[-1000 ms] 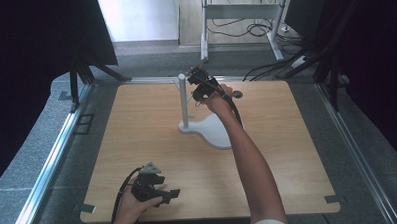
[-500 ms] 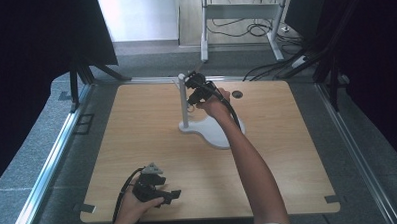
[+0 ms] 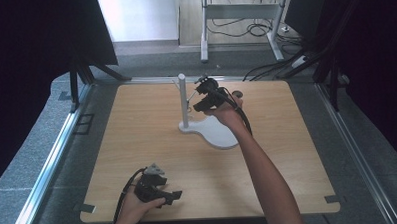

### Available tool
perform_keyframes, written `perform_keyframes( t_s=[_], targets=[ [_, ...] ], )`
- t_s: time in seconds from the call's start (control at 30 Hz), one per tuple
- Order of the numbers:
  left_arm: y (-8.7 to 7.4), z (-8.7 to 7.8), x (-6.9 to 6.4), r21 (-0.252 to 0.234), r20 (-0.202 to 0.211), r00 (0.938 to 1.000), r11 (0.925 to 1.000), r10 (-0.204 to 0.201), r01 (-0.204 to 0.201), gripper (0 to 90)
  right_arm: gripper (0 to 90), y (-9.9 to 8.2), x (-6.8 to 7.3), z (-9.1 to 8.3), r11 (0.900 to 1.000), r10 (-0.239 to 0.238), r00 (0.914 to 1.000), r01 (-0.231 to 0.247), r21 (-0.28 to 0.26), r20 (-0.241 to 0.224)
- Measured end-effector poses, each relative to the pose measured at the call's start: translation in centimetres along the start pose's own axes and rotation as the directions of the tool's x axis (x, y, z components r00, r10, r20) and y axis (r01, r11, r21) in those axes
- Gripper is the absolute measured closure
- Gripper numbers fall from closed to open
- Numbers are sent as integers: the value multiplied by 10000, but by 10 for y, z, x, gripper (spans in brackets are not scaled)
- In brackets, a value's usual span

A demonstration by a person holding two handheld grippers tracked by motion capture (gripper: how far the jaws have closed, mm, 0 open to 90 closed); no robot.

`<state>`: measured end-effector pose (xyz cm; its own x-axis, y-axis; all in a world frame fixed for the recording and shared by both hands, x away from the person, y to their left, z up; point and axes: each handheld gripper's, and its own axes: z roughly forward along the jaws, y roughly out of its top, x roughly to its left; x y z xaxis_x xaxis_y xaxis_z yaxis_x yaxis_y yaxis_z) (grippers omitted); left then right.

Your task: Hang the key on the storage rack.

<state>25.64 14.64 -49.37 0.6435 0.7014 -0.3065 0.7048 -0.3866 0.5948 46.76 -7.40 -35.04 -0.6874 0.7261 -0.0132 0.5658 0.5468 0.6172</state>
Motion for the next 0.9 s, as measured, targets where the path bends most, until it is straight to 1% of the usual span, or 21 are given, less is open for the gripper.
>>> perform_keyframes(
  t_s=[0.07, 0.2, 0.33, 0.43, 0.5, 0.57, 0.73, 0.8, 0.9],
  targets=[
    [0, -1, 1, -67, -52, 10000, 10000, -72, 71, 193, 545, -10, -1, -4, 9999, -55, 9999, 54, -84, -136],
    [0, -4, 5, -146, -161, 9998, 9998, -154, 152, 193, 533, -34, -3, -11, 9999, -45, 9997, 41, -151, -258],
    [-1, -7, 9, -182, -272, 9993, 9995, -263, 258, 193, 525, -64, -3, -16, 9993, -11, 9991, -5, -370, -435],
    [-2, -9, 12, -206, -365, 9988, 9992, -337, 330, 194, 524, -89, -1, -20, 9986, 39, 9983, -70, -522, -575],
    [-2, -10, 14, -224, -431, 9983, 9990, -396, 387, 194, 522, -103, -1, -22, 9980, 10, 9979, -50, -625, -649],
    [-3, -11, 16, -232, -486, 9977, 9987, -465, 454, 194, 511, -117, 2, -24, 9973, 18, 9981, -64, -727, -624],
    [-3, -12, 19, -246, -606, 9967, 9983, -544, 530, 194, 492, -152, 9, -29, 9948, -175, 9980, 112, -1011, -615],
    [-4, -13, 20, -248, -643, 9964, 9982, -560, 545, 194, 492, -165, 11, -29, 9945, -216, 9981, 155, -1032, -576],
    [-4, -12, 22, -240, -732, 9955, 9980, -603, 587, 194, 492, -182, 14, -26, 9951, -142, 9983, 87, -983, -557]
  ],
)
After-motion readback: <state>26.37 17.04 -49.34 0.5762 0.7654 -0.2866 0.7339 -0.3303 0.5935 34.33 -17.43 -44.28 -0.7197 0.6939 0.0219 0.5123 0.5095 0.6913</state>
